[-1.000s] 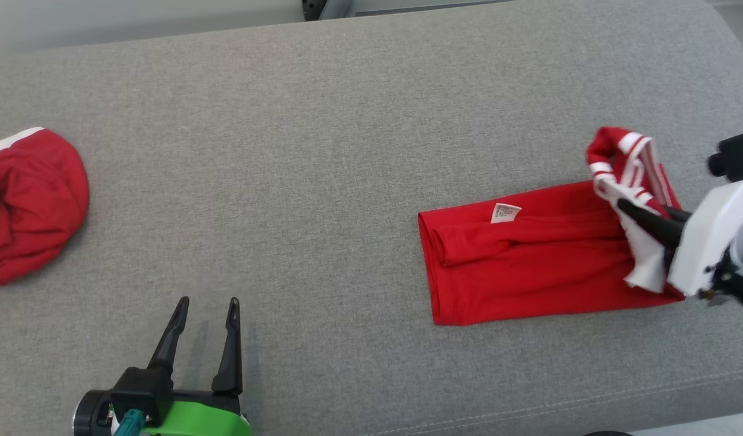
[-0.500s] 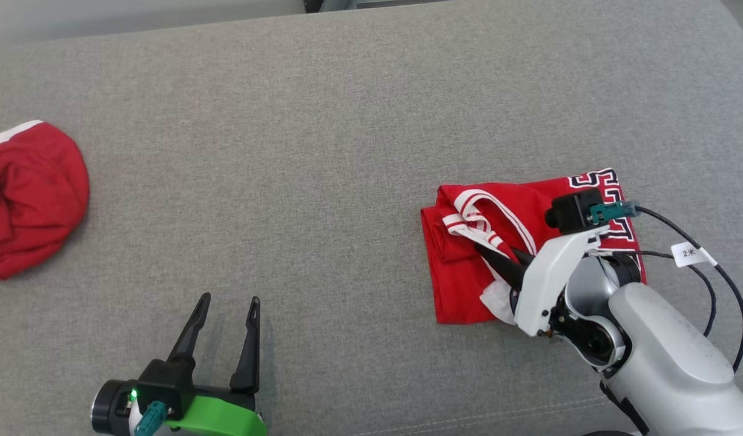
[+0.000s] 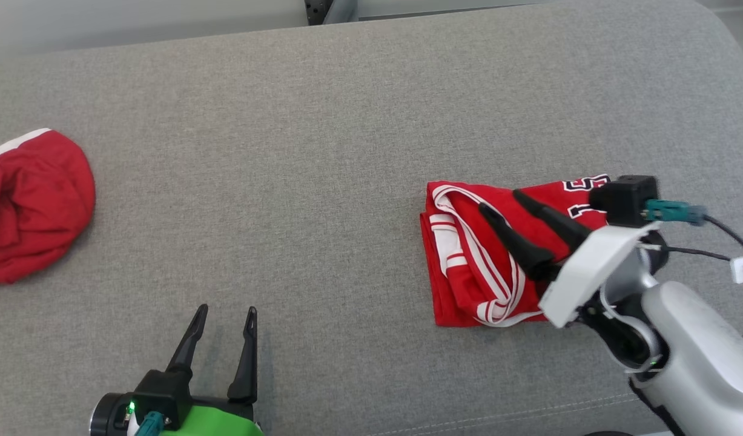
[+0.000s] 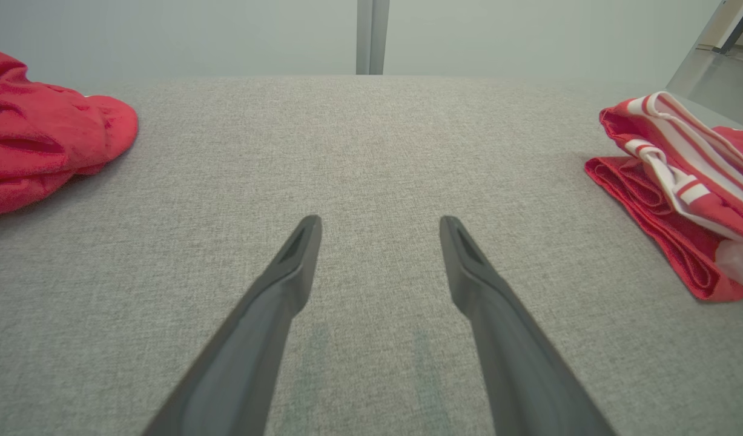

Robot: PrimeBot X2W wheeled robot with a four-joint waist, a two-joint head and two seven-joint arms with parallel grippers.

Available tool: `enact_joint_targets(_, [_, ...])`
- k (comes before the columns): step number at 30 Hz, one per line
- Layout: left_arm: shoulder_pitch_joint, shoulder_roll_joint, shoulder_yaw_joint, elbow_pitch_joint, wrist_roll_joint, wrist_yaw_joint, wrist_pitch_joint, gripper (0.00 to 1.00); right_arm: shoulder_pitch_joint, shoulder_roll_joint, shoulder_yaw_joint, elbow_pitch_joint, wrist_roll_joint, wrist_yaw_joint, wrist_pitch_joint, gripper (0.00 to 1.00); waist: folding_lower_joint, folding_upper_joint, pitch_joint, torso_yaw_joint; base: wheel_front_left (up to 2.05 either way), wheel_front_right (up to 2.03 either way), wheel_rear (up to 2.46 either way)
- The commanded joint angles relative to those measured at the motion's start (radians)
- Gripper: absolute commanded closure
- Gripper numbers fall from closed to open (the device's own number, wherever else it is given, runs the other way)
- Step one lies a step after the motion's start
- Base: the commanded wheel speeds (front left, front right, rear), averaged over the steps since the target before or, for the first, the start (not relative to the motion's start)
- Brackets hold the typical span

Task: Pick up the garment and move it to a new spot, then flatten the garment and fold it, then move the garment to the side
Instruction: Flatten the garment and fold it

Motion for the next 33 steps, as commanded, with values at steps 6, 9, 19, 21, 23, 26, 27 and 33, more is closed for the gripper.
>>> enact_joint_targets(6, [0.021, 0.002, 0.02, -0.023, -0.012, 0.01, -0.003, 0.0, 0.142, -0.075, -0.21, -0.162, -0.1, 0.0, -0.175, 0.83, 0.0001, 0.0, 0.012, -0.022, 0.0, 0.0, 0.0])
enact_joint_targets(9, [0.016, 0.002, 0.011, -0.024, -0.013, 0.009, -0.003, 0.0, 0.198, -0.061, -0.264, -0.116, -0.229, 0.0, -0.292, 1.0, 0.0001, 0.0, 0.026, -0.03, 0.0, 0.0, 0.0])
enact_joint_targets(19, [-0.039, 0.002, -0.002, -0.021, 0.001, 0.001, -0.003, 0.0, 0.134, 0.184, -0.356, 0.183, -0.669, 0.0, -0.441, 1.0, 0.0001, 0.0, 0.07, -0.019, 0.0, 0.0, 0.0])
enact_joint_targets(21, [-0.046, 0.002, -0.006, -0.02, 0.001, 0.0, -0.003, 0.0, 0.124, 0.218, -0.351, 0.221, -0.69, 0.0, -0.441, 1.0, 0.0001, 0.0, 0.07, -0.003, 0.0, 0.0, 0.0])
enact_joint_targets(23, [-0.05, 0.003, -0.004, -0.023, -0.005, 0.001, -0.003, 0.0, 0.122, 0.235, -0.341, 0.259, -0.705, 0.0, -0.441, 1.0, 0.0001, 0.0, 0.071, 0.016, 0.0, 0.0, 0.0])
enact_joint_targets(26, [-0.046, 0.002, -0.002, -0.029, -0.011, 0.006, -0.003, 0.0, 0.127, 0.253, -0.328, 0.283, -0.717, 0.0, -0.441, 1.0, 0.0001, 0.0, 0.075, 0.037, 0.0, 0.0, 0.0])
enact_joint_targets(27, [-0.042, 0.002, -0.002, -0.029, -0.011, 0.007, -0.003, 0.0, 0.128, 0.258, -0.319, 0.288, -0.717, 0.0, -0.441, 1.0, 0.0001, 0.0, 0.076, 0.043, 0.0, 0.0, 0.0])
enact_joint_targets(33, [-0.031, 0.002, -0.007, -0.034, -0.022, 0.009, -0.003, 0.0, 0.104, 0.277, -0.248, 0.32, -0.72, 0.0, -0.441, 1.0, 0.0001, 0.0, 0.085, 0.062, 0.0, 0.0, 0.0])
